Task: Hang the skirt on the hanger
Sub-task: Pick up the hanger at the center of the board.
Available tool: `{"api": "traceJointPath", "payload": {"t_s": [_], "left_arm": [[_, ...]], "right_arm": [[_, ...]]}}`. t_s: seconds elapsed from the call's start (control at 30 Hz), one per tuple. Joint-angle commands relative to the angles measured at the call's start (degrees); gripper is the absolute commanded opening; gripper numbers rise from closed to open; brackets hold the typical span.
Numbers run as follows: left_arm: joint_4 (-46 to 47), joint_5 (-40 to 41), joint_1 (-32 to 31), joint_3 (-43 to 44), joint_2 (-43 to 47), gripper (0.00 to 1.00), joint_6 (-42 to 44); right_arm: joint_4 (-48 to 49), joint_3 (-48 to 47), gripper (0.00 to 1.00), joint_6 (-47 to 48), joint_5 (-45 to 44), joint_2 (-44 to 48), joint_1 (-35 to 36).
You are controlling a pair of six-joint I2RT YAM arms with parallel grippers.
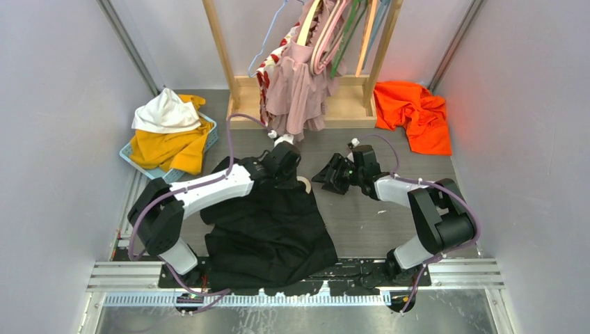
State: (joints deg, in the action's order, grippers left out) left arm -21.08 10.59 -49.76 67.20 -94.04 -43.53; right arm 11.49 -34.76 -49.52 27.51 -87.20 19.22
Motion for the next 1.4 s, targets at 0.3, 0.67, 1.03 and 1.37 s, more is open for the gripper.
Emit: {"api": "traceJointPath", "payload": {"t_s": [0.3,0.67,1.03,1.37], "left_arm": [[-0.2,10.8,1.0,-14.3,-2.3,0.00,-4.1],[8.1,7.6,1.5,-22.5,-6.2,0.00,-4.4],[9.3,5.2,1.6,-24.2,-5.9,0.00,-3.3],[9.3,3.7,1.6,-23.6,-5.7,0.00,-1.8]], "right_arm": [[-3.6,-0.2,0.61,3.3,-1.3,-0.4,4.9],[10.6,3.1,0.60,-1.5,-6.7,-8.9,6.8],[15.9,2.2,0.60,-2.6,-11.0,-13.5,5.1],[23.3,4.7,0.53,-2.6,-13.2,-14.1,2.8]]}}
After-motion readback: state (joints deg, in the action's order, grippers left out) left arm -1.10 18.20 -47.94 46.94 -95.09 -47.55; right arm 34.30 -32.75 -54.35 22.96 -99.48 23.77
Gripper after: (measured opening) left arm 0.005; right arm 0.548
